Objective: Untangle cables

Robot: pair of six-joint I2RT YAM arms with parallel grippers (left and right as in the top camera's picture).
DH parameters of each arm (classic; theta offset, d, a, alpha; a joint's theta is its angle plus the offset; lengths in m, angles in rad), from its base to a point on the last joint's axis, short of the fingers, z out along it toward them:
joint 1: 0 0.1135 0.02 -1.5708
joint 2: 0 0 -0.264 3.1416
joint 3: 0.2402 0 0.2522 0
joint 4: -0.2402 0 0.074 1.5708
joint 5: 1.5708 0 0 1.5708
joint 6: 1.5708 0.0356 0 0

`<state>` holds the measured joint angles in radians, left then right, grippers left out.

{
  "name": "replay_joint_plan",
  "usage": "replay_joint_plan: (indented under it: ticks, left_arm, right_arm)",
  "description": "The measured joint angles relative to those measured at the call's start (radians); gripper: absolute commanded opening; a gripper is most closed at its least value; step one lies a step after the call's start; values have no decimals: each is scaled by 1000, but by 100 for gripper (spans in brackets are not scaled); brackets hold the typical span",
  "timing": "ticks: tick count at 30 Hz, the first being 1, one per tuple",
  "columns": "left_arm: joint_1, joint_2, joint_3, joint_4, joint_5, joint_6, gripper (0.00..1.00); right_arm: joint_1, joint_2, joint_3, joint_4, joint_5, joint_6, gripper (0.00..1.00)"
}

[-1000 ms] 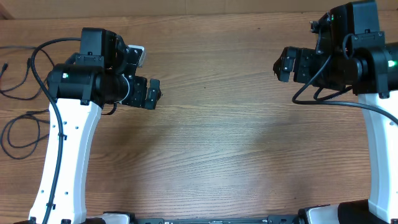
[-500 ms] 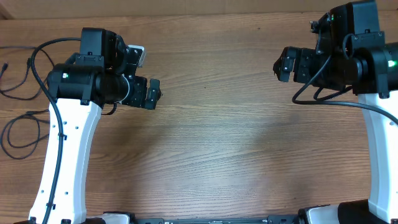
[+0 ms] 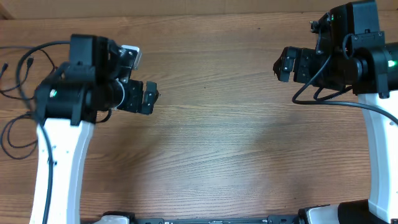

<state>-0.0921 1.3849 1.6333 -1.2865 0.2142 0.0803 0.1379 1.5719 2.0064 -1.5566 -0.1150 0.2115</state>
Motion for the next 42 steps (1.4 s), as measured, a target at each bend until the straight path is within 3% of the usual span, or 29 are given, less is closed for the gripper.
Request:
replay_joint_plan:
  ticks: [27,33,34,42]
  left_arm:
    - [0,-504,-6,-14,0,0,100]
    - [0,-647,-314,301,28,-3,100]
    - [0,-700,-441,477,48,-4,100]
    - [0,-1028,-1053,1134,140,-5,100]
  right_arm:
    - [0,0,0,0,0,0,100]
    - [0,0,0,0,0,1,100]
    - [0,0,0,0,0,0,100]
    - [0,0,0,-1,0,1,100]
